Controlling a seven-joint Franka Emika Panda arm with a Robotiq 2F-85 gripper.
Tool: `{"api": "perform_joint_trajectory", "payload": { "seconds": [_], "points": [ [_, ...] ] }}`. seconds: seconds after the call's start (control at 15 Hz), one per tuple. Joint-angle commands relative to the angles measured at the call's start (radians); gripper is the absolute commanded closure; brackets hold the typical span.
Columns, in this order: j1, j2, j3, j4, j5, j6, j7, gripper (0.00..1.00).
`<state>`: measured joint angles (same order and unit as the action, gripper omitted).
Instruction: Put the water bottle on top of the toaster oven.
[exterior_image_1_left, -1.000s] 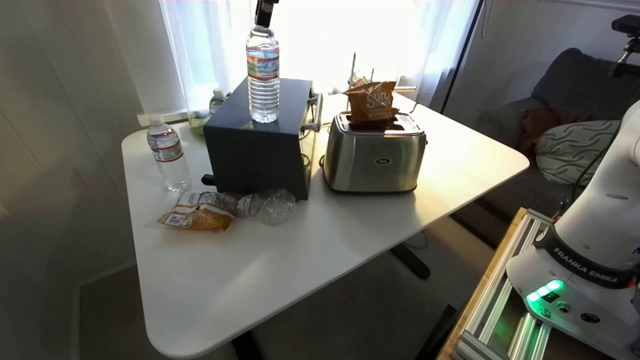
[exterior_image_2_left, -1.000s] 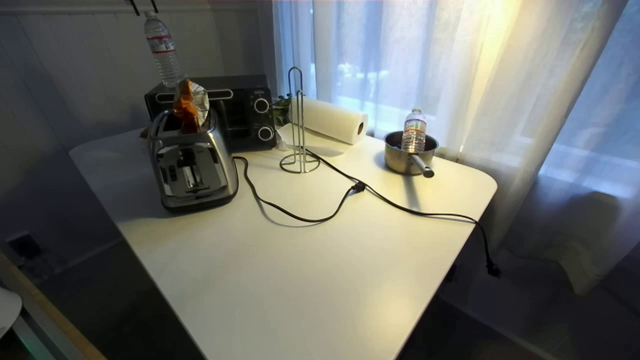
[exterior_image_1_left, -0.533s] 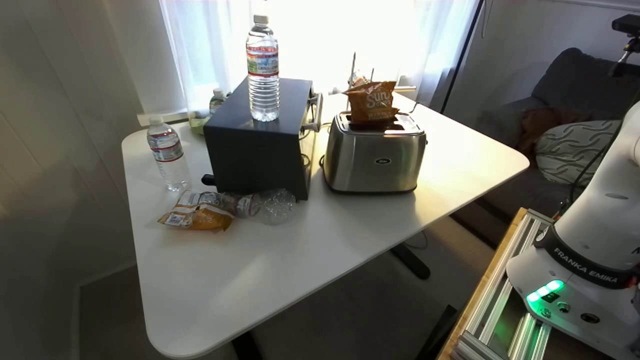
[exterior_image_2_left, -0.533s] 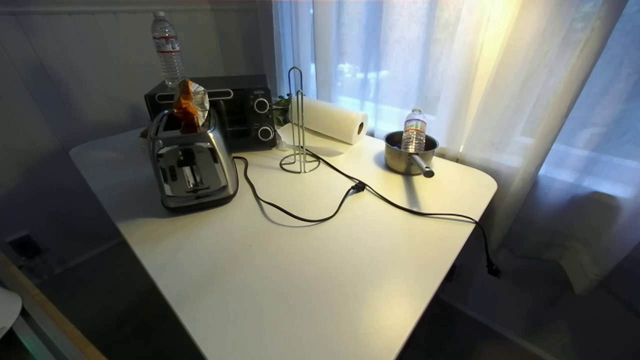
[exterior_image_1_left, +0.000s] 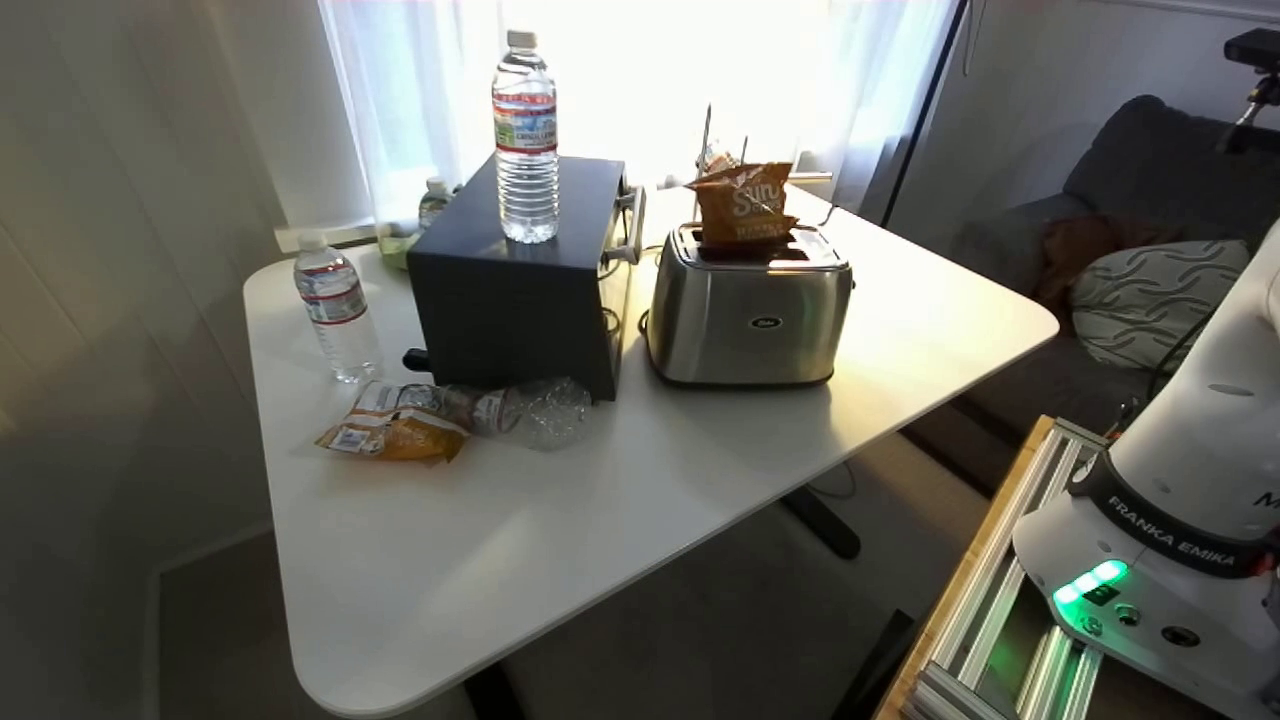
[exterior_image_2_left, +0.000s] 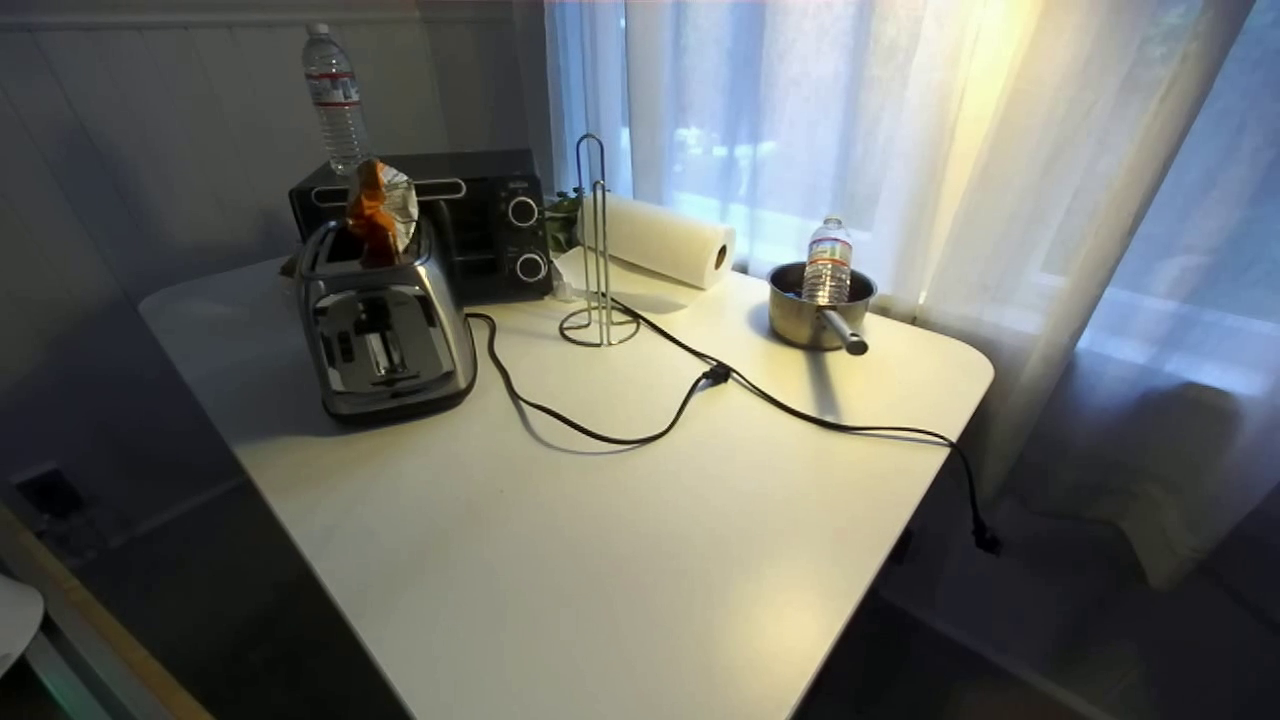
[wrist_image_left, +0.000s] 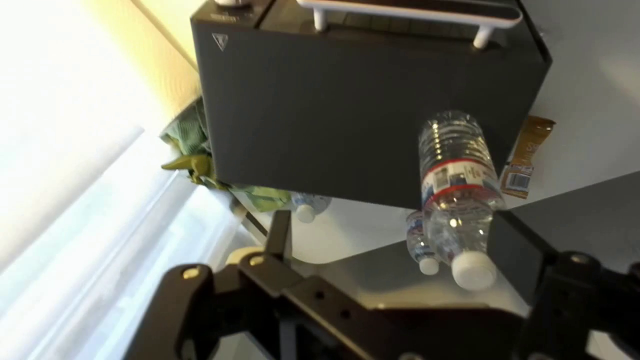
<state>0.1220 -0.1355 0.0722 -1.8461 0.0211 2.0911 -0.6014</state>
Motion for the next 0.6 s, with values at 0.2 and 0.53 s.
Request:
{"api": "perform_joint_trajectory", "payload": {
  "seconds": [0.2,0.53],
  "points": [
    [-0.078,-0.131,-0.109,-0.18,0.069,-0.015,0.097,0.0],
    [-0.14,-0.137,-0.146,-0.187,0.02,-0.067,0.294,0.0]
  ]
}}
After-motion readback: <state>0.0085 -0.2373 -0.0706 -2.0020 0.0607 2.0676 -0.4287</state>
